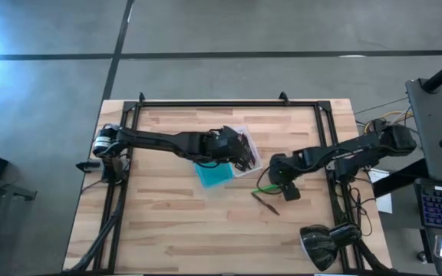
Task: Pick & place school supplies into a supply box
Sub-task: Put the green pen into the blue supply box
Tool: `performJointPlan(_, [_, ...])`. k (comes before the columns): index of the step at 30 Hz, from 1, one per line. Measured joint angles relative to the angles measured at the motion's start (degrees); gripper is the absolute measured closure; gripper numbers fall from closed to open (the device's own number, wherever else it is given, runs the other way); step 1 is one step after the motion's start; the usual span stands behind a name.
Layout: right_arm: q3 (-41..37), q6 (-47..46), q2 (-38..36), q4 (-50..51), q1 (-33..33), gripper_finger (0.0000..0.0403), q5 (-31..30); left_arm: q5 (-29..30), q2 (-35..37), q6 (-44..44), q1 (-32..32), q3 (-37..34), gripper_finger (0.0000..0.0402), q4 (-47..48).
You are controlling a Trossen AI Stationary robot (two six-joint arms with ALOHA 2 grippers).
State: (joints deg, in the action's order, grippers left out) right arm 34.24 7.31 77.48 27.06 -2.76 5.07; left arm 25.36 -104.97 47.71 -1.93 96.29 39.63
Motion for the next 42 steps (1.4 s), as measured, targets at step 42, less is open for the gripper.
performJointPlan(42, [-1.2,-27.3,-15.8,-4.0,7.6,0.0379,5.2,-1.4,0.0,-10.5,-1.7,-3.8,0.0333,-4.2])
